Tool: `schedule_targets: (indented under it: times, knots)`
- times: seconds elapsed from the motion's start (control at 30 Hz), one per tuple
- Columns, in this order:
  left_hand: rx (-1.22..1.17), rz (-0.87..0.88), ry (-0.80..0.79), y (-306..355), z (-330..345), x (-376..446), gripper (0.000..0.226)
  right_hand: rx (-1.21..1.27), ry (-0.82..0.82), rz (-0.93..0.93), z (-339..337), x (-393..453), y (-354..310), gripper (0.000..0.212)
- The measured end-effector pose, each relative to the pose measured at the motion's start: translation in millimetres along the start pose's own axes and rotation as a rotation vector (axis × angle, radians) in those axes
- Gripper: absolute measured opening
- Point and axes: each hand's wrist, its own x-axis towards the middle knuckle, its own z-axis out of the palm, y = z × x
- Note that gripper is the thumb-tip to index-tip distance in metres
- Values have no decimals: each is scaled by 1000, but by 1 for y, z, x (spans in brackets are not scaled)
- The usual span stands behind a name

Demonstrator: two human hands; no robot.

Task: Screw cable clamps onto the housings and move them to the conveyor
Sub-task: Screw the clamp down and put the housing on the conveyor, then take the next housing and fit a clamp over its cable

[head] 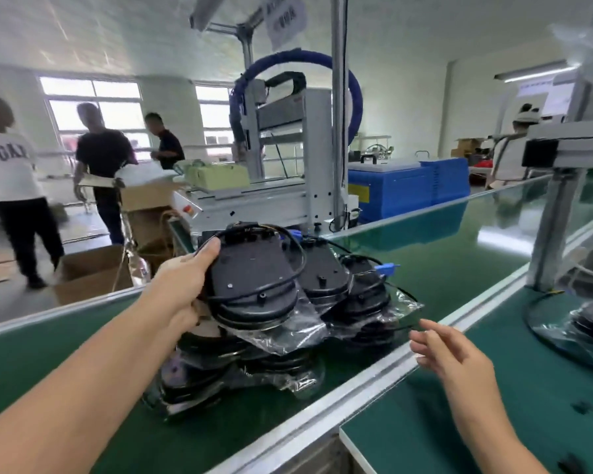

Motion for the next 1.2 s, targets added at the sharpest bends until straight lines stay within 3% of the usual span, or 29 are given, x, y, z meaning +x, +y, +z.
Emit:
schedule_targets:
  times: [0.13, 0.23, 0.33, 0.47, 0.67, 0.73, 0.8, 0.87, 0.97, 1.0, 1.1, 1.2]
  knots:
    - [95, -3, 80, -12, -11, 35, 37, -20, -9, -5, 0, 2, 5, 21]
    - [146, -18, 145, -23, -12, 49, 61, -59, -20, -22, 0, -3, 4, 21]
    - [384, 26, 255, -33, -14, 57, 73, -75, -29, -27, -3, -7, 3, 22]
    - [669, 121, 370, -38, -10, 57, 63, -87, -27, -22, -4, -12, 2, 23]
    - [1024, 157, 388, -19, 0, 47, 50, -127, 24, -13, -31, -20, -12, 26]
    - [1135, 259, 436, -6, 10, 34, 55, -200, 51, -31, -60, -27, -21, 26]
    - [1169, 485, 436, 4, 32, 20, 57, -258, 99, -39, -95, -36, -32, 26]
    - [1011, 660, 257, 5, 73, -7, 49, -290, 170, -38, -136, -48, -43, 25]
    - [788, 707, -172, -15, 161, -58, 18, -337, 287, -29, -195, -68, -56, 24]
    - [764, 676, -309, -26, 195, -76, 8, -342, 329, -23, -213, -75, -59, 25]
    - [738, 499, -647, -71, 298, -108, 11, -319, 419, -9, -247, -91, -66, 25]
    - [706, 245, -811, -113, 392, -127, 27, -418, 447, -44, -255, -97, -69, 25]
